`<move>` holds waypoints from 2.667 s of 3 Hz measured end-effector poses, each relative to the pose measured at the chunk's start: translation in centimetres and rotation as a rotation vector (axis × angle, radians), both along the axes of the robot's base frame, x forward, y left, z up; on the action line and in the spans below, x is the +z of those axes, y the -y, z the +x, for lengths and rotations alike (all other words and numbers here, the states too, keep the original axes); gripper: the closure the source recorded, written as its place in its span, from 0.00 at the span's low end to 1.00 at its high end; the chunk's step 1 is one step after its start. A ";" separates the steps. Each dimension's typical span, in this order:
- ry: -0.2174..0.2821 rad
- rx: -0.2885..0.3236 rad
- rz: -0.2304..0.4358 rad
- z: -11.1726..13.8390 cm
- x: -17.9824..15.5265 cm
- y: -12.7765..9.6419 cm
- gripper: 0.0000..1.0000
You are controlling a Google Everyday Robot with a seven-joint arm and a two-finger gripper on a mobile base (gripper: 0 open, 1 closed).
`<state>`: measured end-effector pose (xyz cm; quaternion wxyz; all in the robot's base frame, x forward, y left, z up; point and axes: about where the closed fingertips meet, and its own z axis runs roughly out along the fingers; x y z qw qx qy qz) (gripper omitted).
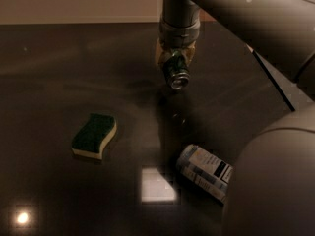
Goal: Place green can upright
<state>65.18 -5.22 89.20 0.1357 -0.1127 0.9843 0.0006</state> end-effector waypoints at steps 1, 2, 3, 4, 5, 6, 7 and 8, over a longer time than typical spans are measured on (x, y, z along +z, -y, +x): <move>0.109 0.133 0.111 -1.7 1.7 0.4 1.00; 0.211 0.220 0.245 -3.1 2.5 1.6 1.00; 0.311 0.257 0.376 -3.3 2.8 3.1 1.00; 0.419 0.288 0.513 -3.8 3.7 4.0 1.00; 0.509 0.335 0.610 -4.6 4.5 4.2 1.00; 0.607 0.425 0.627 -5.3 4.6 4.0 1.00; 0.702 0.527 0.566 -6.0 3.8 3.3 1.00; 0.789 0.585 0.521 -6.1 2.7 2.7 1.00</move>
Offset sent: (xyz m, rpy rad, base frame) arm -0.0467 -0.0354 0.0465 0.4230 -0.3821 0.3694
